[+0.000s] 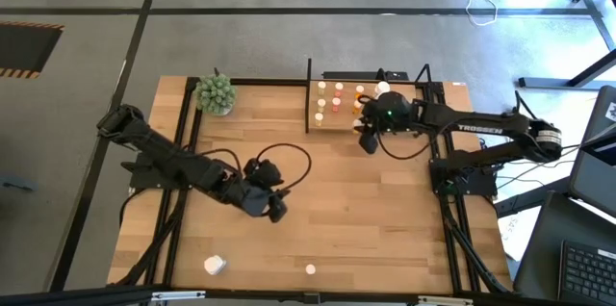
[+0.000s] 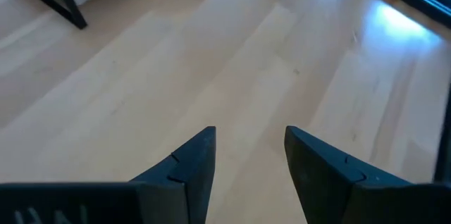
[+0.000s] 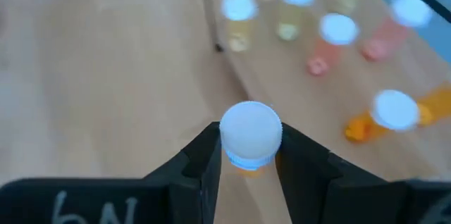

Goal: Pick and place medicine bottles onto shelf by color
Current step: Put the orange pill bottle on the shelf aligned with the other orange pill bottles

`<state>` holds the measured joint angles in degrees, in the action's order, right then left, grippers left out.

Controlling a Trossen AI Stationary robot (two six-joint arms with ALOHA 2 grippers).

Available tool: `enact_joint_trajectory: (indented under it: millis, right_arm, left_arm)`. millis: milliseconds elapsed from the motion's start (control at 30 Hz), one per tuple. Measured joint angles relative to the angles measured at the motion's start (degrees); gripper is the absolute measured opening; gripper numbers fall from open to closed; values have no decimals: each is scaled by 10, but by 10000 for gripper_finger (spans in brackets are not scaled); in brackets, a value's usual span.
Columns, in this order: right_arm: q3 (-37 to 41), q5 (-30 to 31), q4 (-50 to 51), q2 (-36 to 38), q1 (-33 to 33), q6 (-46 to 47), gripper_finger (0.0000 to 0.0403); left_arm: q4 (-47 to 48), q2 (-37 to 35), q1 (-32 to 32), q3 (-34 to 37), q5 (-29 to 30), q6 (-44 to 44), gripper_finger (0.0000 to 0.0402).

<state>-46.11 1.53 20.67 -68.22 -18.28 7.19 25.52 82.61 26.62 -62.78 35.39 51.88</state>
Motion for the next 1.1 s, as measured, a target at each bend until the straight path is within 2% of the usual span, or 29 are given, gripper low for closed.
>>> enact_joint_trajectory:
  millis: [400,767,1100]
  right_arm:
    - [81,10,-87,0,-82,0,120]
    - [127,-27,-178,0,-86,8,120]
    - [137,-26,-189,-3,-86,-25,120]
  left_arm:
    - [-2,0,-52,0,-6,0,164]
    - [-2,0,-69,0,-6,-1,164]
    - [-2,0,-69,0,-6,-1,164]
